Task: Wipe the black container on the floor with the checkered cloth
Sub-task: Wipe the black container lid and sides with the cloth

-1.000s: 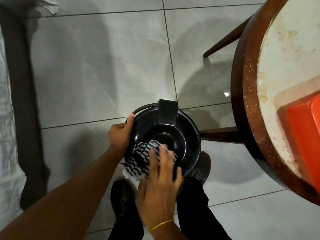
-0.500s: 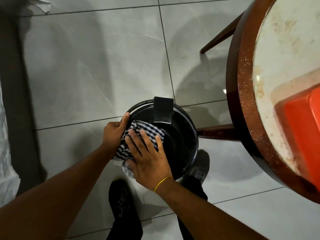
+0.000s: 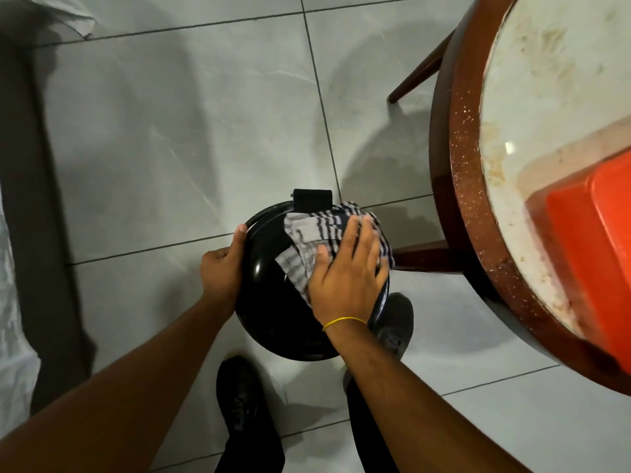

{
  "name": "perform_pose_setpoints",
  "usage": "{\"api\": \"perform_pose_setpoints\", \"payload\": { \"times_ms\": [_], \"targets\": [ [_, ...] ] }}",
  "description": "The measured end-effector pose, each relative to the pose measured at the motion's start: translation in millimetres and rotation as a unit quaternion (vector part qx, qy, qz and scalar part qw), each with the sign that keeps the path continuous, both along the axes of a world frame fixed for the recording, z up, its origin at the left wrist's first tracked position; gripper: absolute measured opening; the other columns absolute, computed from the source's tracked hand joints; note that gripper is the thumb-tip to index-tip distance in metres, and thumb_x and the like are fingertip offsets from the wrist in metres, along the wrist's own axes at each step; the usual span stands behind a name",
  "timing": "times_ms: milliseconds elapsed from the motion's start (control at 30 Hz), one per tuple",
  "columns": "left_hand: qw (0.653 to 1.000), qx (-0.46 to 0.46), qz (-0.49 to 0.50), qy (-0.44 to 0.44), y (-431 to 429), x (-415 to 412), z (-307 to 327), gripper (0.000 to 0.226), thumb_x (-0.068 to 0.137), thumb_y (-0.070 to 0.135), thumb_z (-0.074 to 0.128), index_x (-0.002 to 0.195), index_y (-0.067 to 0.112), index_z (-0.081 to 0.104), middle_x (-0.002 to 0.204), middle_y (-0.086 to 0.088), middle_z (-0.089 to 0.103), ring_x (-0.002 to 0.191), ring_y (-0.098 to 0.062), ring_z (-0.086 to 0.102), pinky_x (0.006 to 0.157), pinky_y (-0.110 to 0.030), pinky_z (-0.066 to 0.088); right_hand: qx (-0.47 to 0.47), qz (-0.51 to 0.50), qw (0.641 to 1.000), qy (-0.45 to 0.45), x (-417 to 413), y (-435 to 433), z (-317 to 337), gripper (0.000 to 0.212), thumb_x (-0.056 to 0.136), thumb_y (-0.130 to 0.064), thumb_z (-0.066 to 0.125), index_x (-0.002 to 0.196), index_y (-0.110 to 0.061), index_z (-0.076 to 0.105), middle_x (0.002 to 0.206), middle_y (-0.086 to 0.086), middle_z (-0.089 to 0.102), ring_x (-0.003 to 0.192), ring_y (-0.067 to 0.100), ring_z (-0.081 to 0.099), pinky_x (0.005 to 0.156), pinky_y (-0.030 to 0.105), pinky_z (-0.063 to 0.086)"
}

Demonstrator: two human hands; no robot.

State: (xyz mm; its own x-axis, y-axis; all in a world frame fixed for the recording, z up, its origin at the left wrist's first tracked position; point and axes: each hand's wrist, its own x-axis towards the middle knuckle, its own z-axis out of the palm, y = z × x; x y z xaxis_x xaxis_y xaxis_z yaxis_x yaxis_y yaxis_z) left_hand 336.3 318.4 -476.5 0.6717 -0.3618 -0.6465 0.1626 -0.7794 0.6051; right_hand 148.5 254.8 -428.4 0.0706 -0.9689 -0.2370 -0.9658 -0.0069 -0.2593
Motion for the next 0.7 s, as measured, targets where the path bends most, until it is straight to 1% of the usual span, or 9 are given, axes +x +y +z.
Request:
{"api": "perform_pose_setpoints", "payload": {
  "times_ms": [100,200,300,367,433,533,567,633,700],
  "targets": [
    [1.0,0.016,0.009,-0.018,-1.8,-3.3,3.4,0.081,0.081,0.09,0.059,0.06,0.013,0.047,0.059,-0.01,0.041,0.052,-0.021,0.044,0.056,-0.032,0.042,0.029,-0.139,0.99,-0.012,-0.3,13.8,7.9,0.075,0.109,-0.055,0.036,0.172,-0.018,0.017,0.18,0.01,0.023,0.163,0.034,0.029,0.123,0.063,0.035],
    [0.999,0.033,0.015,-0.036,-3.3,-4.7,6.5,0.082,0.077,0.096,0.057,0.054,0.019,0.04,0.055,-0.005,0.041,0.051,-0.021,0.043,0.055,-0.032,0.043,0.068,-0.259,0.963,-0.03,13.6,26.0,18.2,0.078,0.107,-0.052,0.041,0.172,-0.017,0.014,0.181,0.009,0.018,0.166,0.033,0.022,0.124,0.066,0.032],
    [0.998,0.046,0.02,-0.049,-0.5,-5.4,5.9,0.086,0.074,0.1,0.055,0.053,0.017,0.043,0.054,-0.007,0.045,0.052,-0.024,0.047,0.058,-0.036,0.046,0.137,-0.407,0.901,-0.052,29.9,25.6,31.5,0.086,0.107,-0.049,0.046,0.173,-0.016,0.002,0.183,0.009,0.002,0.169,0.031,0.01,0.128,0.064,0.025],
    [0.997,0.053,0.023,-0.05,-0.8,-5.4,5.9,0.088,0.073,0.101,0.054,0.053,0.016,0.046,0.054,-0.009,0.049,0.055,-0.027,0.051,0.062,-0.039,0.049,0.183,-0.471,0.86,-0.067,36.6,31.0,42.8,0.091,0.107,-0.047,0.049,0.173,-0.012,-0.004,0.183,0.011,-0.005,0.169,0.031,0.005,0.129,0.061,0.027],
    [0.997,0.05,0.021,-0.052,-2.1,-5.7,7.3,0.089,0.075,0.099,0.053,0.055,0.013,0.05,0.056,-0.011,0.052,0.057,-0.03,0.054,0.065,-0.041,0.051,0.232,-0.488,0.837,-0.085,41.5,40.9,54.1,0.097,0.107,-0.044,0.052,0.171,-0.007,-0.011,0.182,0.016,-0.011,0.169,0.034,0.0,0.131,0.057,0.023],
    [0.998,0.051,0.0,-0.048,-2.7,-6.0,11.6,0.086,0.082,0.093,0.05,0.053,0.013,0.045,0.053,-0.008,0.049,0.053,-0.026,0.05,0.059,-0.037,0.046,0.284,-0.467,0.826,-0.14,35.4,53.4,62.6,0.109,0.101,-0.033,0.063,0.168,0.001,-0.015,0.178,0.026,-0.013,0.168,0.041,-0.003,0.136,0.048,0.011],
    [0.997,0.054,-0.018,-0.047,-3.1,-6.4,14.9,0.085,0.086,0.09,0.049,0.053,0.013,0.046,0.054,-0.008,0.05,0.053,-0.026,0.051,0.06,-0.037,0.046,0.3,-0.452,0.826,-0.153,26.9,55.6,64.5,0.112,0.097,-0.03,0.068,0.168,0.001,-0.013,0.177,0.027,-0.008,0.166,0.045,0.004,0.135,0.049,0.017],
    [0.994,0.057,-0.07,-0.066,-4.0,-5.2,22.7,0.08,0.098,0.079,0.047,0.061,0.008,0.054,0.061,-0.013,0.058,0.061,-0.03,0.058,0.068,-0.041,0.049,0.313,-0.42,0.839,-0.148,2.3,57.5,68.6,0.111,0.089,-0.03,0.075,0.17,-0.005,0.003,0.172,0.023,0.011,0.154,0.05,0.031,0.125,0.053,0.038],
    [0.986,0.041,-0.106,-0.119,-5.5,-3.3,30.8,0.059,0.107,0.061,0.054,0.083,0.008,0.062,0.077,-0.01,0.066,0.078,-0.033,0.065,0.077,-0.043,0.05,0.263,-0.375,0.881,-0.119,-24.7,56.7,75.0,0.097,0.085,-0.032,0.081,0.163,-0.01,0.028,0.164,0.017,0.029,0.143,0.049,0.046,0.114,0.057,0.049]
  ]
}}
